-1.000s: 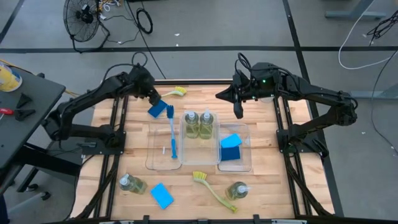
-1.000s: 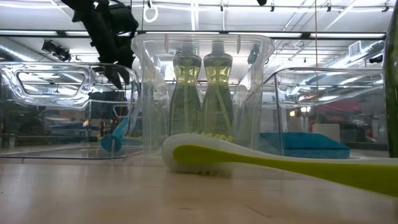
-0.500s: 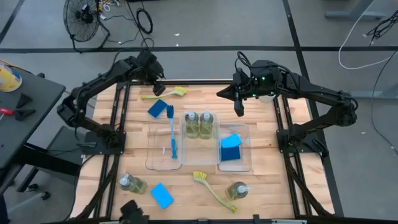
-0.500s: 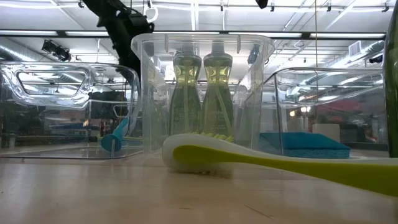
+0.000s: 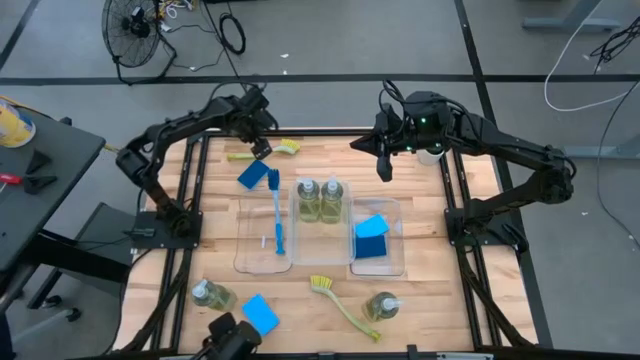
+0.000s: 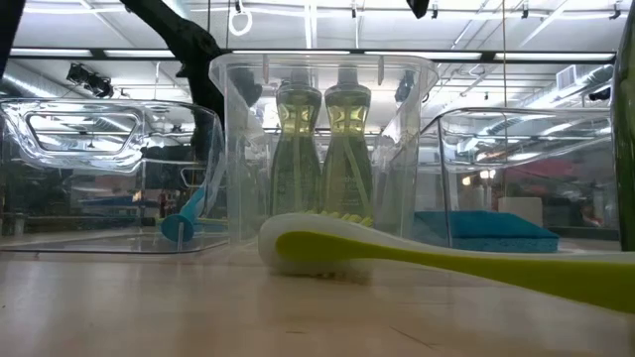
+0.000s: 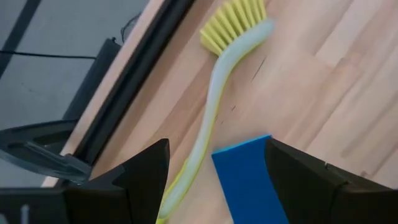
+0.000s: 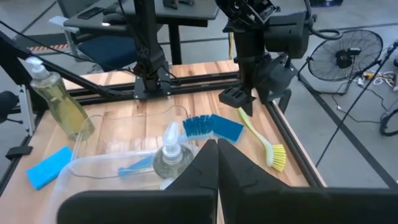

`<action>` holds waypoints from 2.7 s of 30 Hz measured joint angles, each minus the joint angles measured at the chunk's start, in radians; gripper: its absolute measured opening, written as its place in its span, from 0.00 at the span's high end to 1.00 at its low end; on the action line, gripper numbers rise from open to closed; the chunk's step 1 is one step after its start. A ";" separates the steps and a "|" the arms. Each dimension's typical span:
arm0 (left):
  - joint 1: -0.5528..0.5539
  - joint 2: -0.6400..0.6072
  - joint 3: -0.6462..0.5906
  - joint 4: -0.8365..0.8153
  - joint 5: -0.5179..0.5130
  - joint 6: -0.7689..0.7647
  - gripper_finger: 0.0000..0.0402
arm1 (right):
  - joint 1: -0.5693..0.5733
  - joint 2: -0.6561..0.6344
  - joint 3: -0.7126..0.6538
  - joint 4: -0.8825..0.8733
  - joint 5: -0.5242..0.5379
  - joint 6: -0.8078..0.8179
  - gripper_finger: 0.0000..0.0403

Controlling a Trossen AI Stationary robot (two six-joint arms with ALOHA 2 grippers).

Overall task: Pick & Place Kitchen Sink Supplies
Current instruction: Put the yellow dishwashing brush into the left transparent bin

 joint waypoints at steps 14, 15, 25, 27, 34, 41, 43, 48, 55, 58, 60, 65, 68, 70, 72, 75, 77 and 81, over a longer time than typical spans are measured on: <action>0.024 0.146 0.000 0.042 0.022 0.039 0.33 | -0.011 0.000 0.000 -0.010 0.002 0.036 1.00; 0.028 0.154 0.000 0.043 0.023 0.039 0.33 | -0.011 0.000 0.000 -0.010 0.003 0.036 1.00; 0.049 0.217 0.000 0.068 0.046 0.043 0.33 | -0.011 0.000 0.000 -0.010 0.043 0.039 1.00; 0.048 0.224 0.000 0.079 0.052 0.038 0.33 | -0.011 0.000 0.000 -0.009 0.043 0.039 1.00; 0.050 0.254 0.000 0.111 0.052 0.033 0.33 | -0.010 0.000 0.000 -0.007 0.056 0.050 1.00; 0.050 0.288 0.000 0.109 0.046 0.032 0.33 | -0.011 0.000 0.000 -0.005 0.064 0.064 1.00; 0.050 0.292 0.000 0.108 0.047 0.033 0.34 | -0.011 0.000 0.000 -0.005 0.064 0.064 1.00; 0.050 0.297 0.000 0.109 0.049 0.022 0.46 | -0.010 0.000 0.000 -0.005 0.064 0.064 1.00; 0.050 0.297 0.000 0.104 0.050 0.013 0.74 | -0.010 0.000 0.000 -0.005 0.064 0.061 1.00; 0.050 0.297 0.000 0.103 0.050 0.014 0.86 | -0.010 0.000 0.000 -0.005 0.064 0.057 1.00; 0.050 0.297 0.000 0.101 0.050 0.012 0.89 | -0.011 0.000 0.000 -0.005 0.064 0.057 1.00; 0.050 0.296 0.000 0.073 0.050 0.013 0.89 | -0.010 0.000 0.000 -0.010 0.064 0.057 1.00; 0.050 0.293 0.001 0.032 0.045 0.013 0.89 | -0.011 0.000 0.000 -0.010 0.064 0.058 1.00; 0.050 0.288 0.001 0.004 0.029 0.012 0.88 | -0.011 0.000 0.000 -0.010 0.062 0.058 1.00; 0.050 0.273 -0.001 -0.015 0.020 0.012 0.88 | -0.011 0.000 0.000 -0.010 0.059 0.057 1.00; 0.050 0.243 -0.001 -0.023 0.009 0.012 0.88 | -0.011 0.000 0.000 -0.011 0.054 0.046 1.00; 0.050 0.219 -0.001 -0.029 -0.005 0.009 0.88 | -0.011 0.000 0.000 -0.011 0.054 0.043 1.00; 0.050 0.155 -0.001 -0.034 -0.028 0.005 0.88 | -0.011 0.000 0.000 -0.012 0.054 0.042 1.00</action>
